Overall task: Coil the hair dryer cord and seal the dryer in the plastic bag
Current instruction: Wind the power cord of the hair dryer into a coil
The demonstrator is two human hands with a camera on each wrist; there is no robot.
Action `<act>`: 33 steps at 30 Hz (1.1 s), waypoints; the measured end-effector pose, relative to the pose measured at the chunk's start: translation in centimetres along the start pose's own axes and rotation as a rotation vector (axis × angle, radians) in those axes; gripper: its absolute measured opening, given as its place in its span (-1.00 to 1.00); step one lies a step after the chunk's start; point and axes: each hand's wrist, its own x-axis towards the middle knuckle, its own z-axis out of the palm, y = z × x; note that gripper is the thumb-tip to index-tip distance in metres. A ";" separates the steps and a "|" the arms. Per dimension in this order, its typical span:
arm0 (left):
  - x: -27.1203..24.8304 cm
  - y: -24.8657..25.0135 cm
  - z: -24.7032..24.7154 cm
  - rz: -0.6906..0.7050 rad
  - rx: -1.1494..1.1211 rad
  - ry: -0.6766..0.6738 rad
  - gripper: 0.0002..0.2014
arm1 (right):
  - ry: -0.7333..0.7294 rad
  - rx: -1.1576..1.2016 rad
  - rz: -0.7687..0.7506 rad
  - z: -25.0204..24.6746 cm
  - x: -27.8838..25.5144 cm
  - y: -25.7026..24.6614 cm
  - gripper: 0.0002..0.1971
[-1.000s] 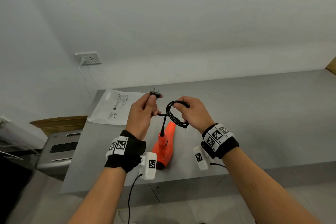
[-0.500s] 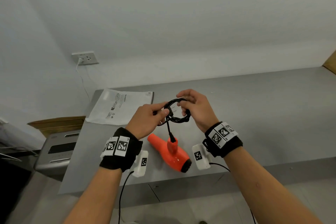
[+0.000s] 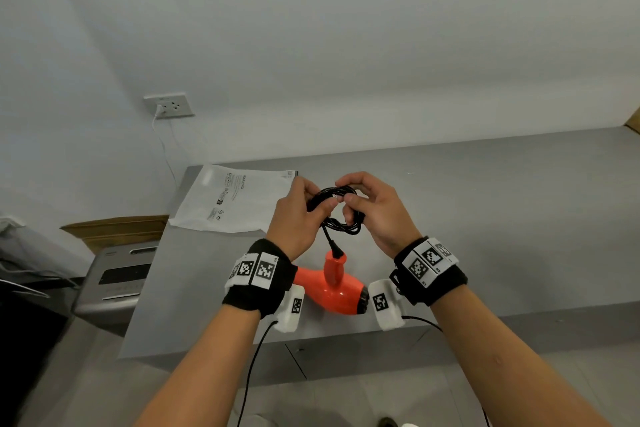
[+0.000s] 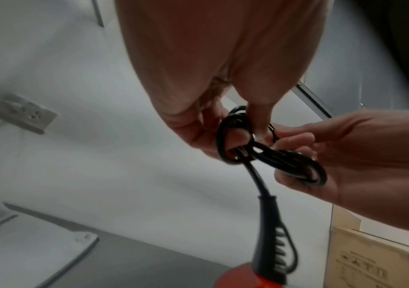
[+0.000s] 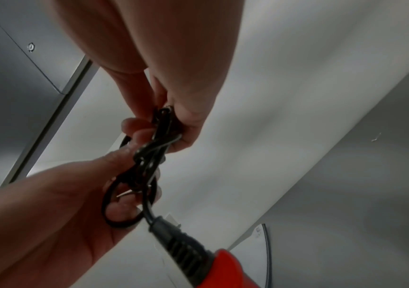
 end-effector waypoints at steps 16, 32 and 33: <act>-0.3 0.5 2.1 0.050 -0.154 -0.133 -0.83 | -0.098 0.147 0.233 -1.0 -0.1 1.6 -0.85; -1.4 -1.3 3.5 -0.073 -0.115 -0.118 -0.74 | 0.261 0.016 0.065 -4.3 1.5 1.6 -0.85; -1.4 -1.4 3.5 -0.097 -0.171 -0.131 -0.75 | 0.269 0.013 0.084 -4.4 1.3 1.7 -0.84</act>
